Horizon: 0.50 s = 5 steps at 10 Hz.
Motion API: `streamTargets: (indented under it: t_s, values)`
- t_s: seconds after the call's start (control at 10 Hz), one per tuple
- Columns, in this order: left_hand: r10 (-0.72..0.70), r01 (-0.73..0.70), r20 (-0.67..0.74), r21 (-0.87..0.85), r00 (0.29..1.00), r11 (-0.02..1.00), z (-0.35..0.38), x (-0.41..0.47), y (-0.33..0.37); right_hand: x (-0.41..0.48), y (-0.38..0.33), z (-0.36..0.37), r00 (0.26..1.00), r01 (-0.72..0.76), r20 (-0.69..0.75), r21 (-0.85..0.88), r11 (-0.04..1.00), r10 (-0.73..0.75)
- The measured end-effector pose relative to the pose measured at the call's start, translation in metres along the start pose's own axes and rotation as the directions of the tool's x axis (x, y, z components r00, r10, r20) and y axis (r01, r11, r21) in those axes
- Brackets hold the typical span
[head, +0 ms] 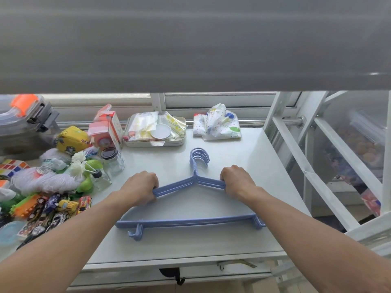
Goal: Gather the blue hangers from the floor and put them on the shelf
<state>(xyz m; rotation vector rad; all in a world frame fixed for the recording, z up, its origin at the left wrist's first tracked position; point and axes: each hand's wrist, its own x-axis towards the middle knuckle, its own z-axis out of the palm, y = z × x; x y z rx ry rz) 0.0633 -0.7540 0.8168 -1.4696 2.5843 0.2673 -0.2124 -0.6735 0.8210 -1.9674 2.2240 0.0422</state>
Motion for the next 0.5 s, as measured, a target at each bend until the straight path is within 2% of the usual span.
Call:
streamTargets:
  t_s: [0.2,0.4,0.5]
  values:
    - [-0.011,0.011,0.027,-0.032,1.000,0.999,-0.001,-0.001,0.000,-0.001,0.000,0.000,1.000,0.005,-0.001,-0.002,1.000,-0.005]
    - [-0.033,0.047,0.091,-0.148,0.995,0.988,-0.022,-0.011,0.002,-0.006,0.004,-0.004,0.999,0.003,0.043,0.051,0.999,-0.005]
    - [-0.104,0.101,-0.007,-0.175,0.995,0.979,-0.038,-0.024,-0.002,-0.012,0.009,-0.009,1.000,0.009,-0.013,0.099,0.995,-0.008]
